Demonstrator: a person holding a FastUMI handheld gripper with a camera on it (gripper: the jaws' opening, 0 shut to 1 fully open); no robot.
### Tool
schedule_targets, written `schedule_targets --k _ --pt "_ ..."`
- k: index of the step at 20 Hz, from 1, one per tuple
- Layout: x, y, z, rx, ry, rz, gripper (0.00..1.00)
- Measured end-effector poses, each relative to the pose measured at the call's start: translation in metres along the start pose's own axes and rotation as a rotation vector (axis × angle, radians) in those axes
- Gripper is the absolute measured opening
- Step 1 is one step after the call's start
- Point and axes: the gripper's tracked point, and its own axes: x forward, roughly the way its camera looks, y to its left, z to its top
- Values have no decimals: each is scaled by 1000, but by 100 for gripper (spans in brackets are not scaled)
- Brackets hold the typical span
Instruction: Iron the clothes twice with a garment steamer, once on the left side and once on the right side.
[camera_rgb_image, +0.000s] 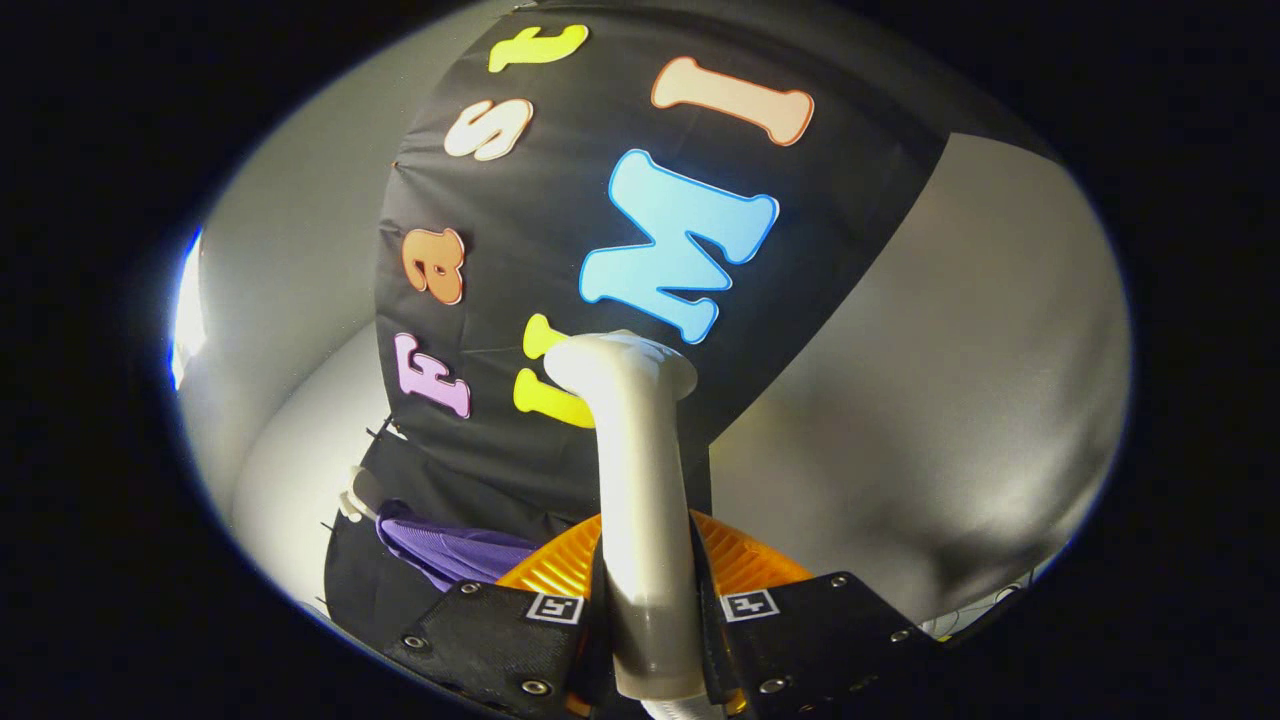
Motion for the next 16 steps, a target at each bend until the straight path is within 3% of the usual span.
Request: schedule_targets --k 6,11,16 --pt "-67 48 -73 -114 -169 -54 35" --pt "-99 65 -142 -277 -256 -145 35" --pt "-120 111 -185 -447 -357 -180 35"
